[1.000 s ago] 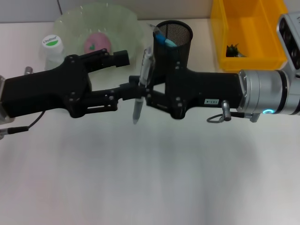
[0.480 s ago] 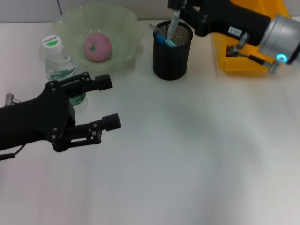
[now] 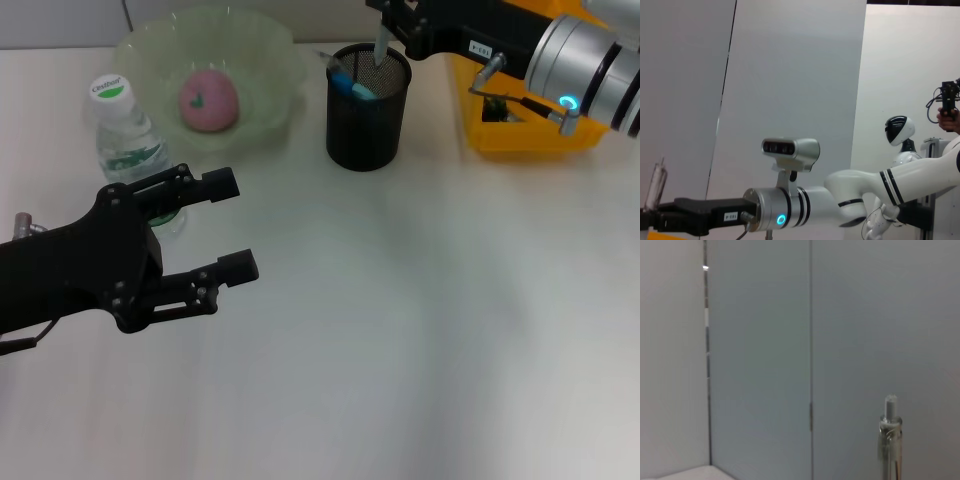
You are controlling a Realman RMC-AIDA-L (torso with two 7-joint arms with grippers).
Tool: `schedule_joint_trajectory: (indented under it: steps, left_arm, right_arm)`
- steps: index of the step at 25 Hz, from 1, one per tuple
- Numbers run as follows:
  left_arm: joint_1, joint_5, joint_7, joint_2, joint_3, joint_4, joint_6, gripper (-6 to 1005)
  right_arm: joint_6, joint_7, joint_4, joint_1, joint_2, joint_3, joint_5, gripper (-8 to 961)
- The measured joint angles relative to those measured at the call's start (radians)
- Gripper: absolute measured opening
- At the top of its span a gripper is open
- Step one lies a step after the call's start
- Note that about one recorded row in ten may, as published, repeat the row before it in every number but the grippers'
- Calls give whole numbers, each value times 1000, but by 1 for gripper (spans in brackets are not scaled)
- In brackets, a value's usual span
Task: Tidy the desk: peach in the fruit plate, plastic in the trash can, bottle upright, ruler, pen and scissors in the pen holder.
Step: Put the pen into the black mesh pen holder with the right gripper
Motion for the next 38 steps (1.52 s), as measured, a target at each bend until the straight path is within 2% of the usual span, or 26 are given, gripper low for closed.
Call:
schedule_joint_trajectory:
  steps: [7, 20, 29, 38]
  left_arm:
    - [-15, 0, 2, 1, -1, -13, -10, 800]
    - [-26, 0, 3, 0, -3, -25, -36, 800]
    - [-25, 0, 3, 0, -3, -28, -38, 800]
    - [-29, 0, 3, 1, -3, -38, -39, 800]
  right_arm:
    - [-4, -186, 114, 5, 1, -19, 197, 126]
    - [6, -192, 164, 27, 0, -34, 204, 125]
    - [78, -193, 179, 60, 0, -51, 204, 208]
    - [84, -194, 182, 61, 0, -69, 204, 326]
